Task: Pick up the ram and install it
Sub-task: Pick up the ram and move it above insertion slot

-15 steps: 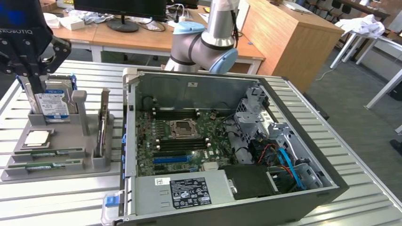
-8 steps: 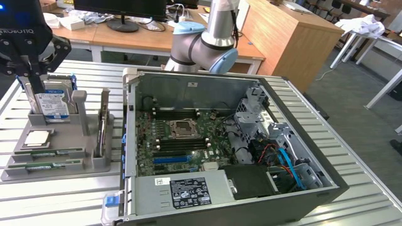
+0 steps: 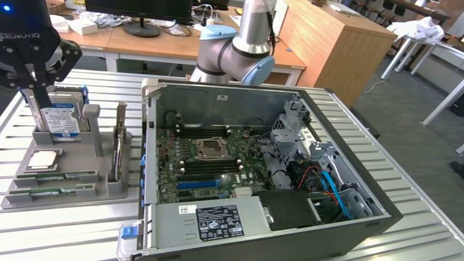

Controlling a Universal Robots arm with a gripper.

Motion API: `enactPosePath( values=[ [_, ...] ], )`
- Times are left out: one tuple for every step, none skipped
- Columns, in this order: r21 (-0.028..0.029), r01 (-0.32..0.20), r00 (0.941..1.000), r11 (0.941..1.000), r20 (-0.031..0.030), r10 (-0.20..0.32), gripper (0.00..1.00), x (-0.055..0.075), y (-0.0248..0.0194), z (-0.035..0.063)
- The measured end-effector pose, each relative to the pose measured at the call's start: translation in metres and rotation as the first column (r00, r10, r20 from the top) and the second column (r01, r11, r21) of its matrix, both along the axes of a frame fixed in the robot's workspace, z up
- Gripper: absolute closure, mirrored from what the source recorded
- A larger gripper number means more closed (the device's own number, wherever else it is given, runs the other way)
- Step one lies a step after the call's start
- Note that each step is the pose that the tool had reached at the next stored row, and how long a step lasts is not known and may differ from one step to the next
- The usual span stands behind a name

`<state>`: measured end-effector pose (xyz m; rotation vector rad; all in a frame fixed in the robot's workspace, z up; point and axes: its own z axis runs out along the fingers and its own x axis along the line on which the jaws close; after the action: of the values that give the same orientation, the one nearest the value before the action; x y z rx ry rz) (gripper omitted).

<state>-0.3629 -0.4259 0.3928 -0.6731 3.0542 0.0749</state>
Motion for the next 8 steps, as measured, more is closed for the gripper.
enactPosePath(
  values=[
    [0.0000,-0.018,0.9998,0.9998,0.0000,0.018,0.90,0.0000,0.0000,0.0000],
    [0.0000,-0.035,0.9994,0.9994,0.0000,0.035,0.90,0.0000,0.0000,0.0000],
    [0.0000,-0.053,0.9986,0.9986,0.0000,0.053,0.90,0.0000,0.0000,0.0000],
    [0.0000,-0.071,0.9975,0.9975,0.0000,0.071,0.90,0.0000,0.0000,-0.0001],
    [0.0000,-0.091,0.9959,0.9959,0.0000,0.091,0.90,0.0000,0.0000,-0.0001],
    [0.0000,-0.109,0.9941,0.9941,0.0000,0.109,0.90,0.0000,0.0000,-0.0001],
    [0.0000,-0.126,0.9920,0.9920,0.0000,0.126,0.90,0.0000,0.0000,-0.0001],
    [0.0000,-0.144,0.9895,0.9895,0.0000,0.144,0.90,0.0000,0.0000,-0.0001]
  ],
)
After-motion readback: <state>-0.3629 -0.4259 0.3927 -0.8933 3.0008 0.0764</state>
